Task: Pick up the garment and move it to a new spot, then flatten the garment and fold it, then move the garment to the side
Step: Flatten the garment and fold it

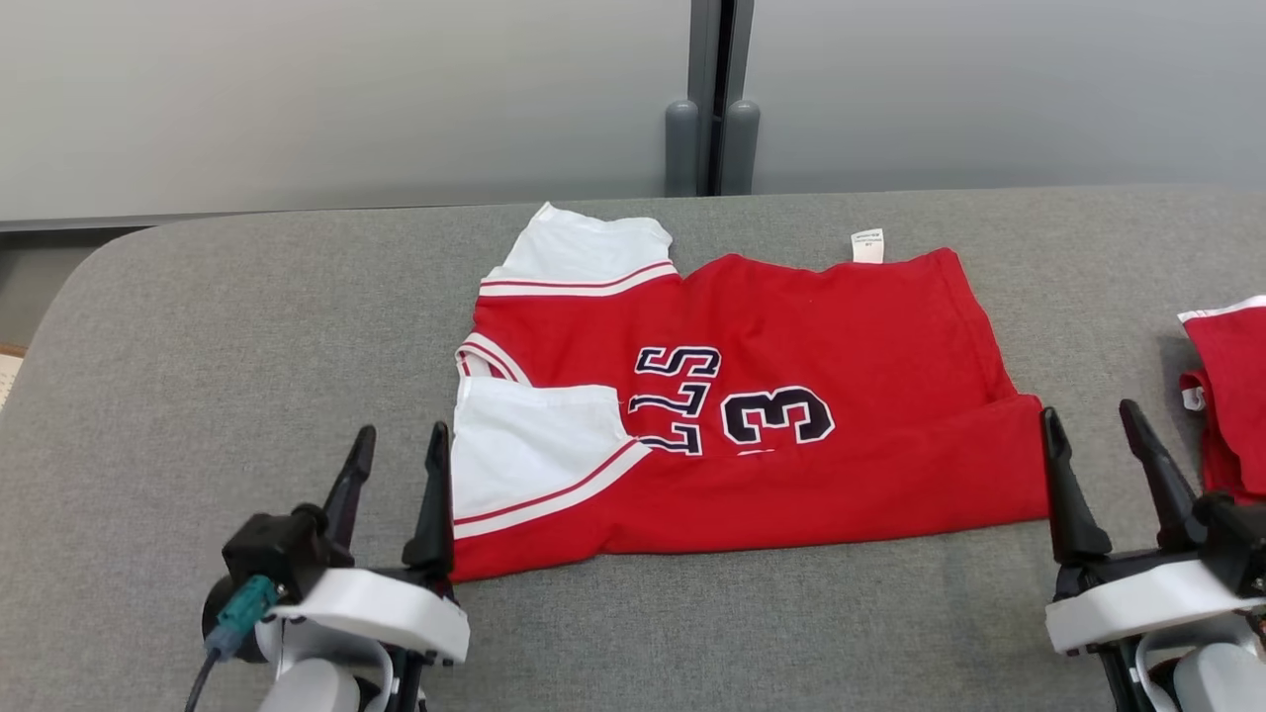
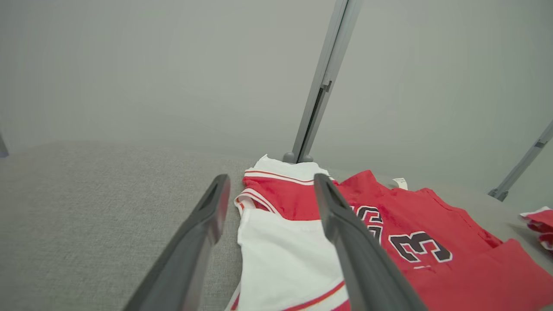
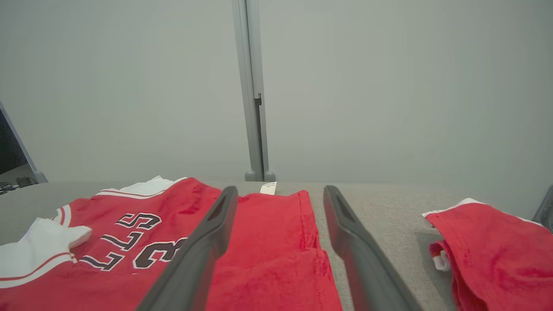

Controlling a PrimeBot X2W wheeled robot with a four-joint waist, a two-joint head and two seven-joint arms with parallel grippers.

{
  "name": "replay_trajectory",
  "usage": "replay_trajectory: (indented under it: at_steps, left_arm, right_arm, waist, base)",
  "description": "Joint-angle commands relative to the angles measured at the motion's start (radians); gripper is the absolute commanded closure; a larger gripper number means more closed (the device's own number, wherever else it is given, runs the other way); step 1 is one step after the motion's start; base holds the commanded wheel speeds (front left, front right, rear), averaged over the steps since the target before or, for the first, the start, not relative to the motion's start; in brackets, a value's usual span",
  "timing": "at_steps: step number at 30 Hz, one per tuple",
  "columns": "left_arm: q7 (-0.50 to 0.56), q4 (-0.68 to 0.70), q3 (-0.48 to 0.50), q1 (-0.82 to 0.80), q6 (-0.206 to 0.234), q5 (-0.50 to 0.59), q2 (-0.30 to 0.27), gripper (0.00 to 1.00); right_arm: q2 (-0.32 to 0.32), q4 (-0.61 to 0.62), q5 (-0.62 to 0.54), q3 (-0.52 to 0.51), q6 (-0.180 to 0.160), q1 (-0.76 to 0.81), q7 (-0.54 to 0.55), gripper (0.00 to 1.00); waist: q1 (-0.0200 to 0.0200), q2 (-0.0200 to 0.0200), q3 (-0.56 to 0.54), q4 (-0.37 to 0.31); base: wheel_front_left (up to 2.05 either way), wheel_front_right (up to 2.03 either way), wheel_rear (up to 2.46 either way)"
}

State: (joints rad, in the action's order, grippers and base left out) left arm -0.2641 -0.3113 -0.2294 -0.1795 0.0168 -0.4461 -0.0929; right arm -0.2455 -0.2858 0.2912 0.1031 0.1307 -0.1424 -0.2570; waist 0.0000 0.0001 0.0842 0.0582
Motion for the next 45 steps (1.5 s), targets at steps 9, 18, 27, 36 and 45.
replay_trajectory:
  at_steps: [9, 18, 27, 36, 45]
  left_arm:
    - [0.000, -0.128, 0.032, 0.074, -0.035, 0.118, 0.031, 0.00]
    - [0.000, -0.323, 0.022, 0.016, -0.012, 0.148, 0.039, 0.00]
    - [0.004, -0.521, 0.013, -0.087, 0.016, 0.122, 0.040, 0.00]
    - [0.038, -0.665, -0.032, -0.159, -0.038, 0.088, 0.042, 1.00]
    - [-0.001, -0.529, 0.026, -0.197, -0.011, 0.083, 0.024, 1.00]
  right_arm:
    - [0.000, 0.013, -0.065, 0.023, 0.000, 0.022, -0.010, 0.00]
    - [0.001, 0.027, -0.045, 0.014, 0.000, 0.010, -0.010, 0.00]
    - [0.005, 0.032, -0.041, -0.002, 0.000, -0.002, -0.010, 0.00]
    - [0.004, 0.015, -0.056, -0.012, 0.000, -0.008, -0.010, 0.00]
    - [0.036, -0.192, -0.022, -0.050, 0.000, -0.061, 0.076, 0.00]
  waist:
    - [0.0000, -0.0001, -0.017, -0.018]
    - [0.0000, -0.0001, -0.014, -0.035]
    - [0.0000, -0.0001, 0.016, -0.059]
    - [0.0000, -0.0001, 0.030, -0.067]
    - [0.0000, -0.0001, 0.031, -0.022]
  base:
    - [0.00, 0.00, 0.00]
    - [0.00, 0.00, 0.00]
    - [0.00, 0.00, 0.00]
    - [0.00, 0.00, 0.00]
    - [0.00, 0.00, 0.00]
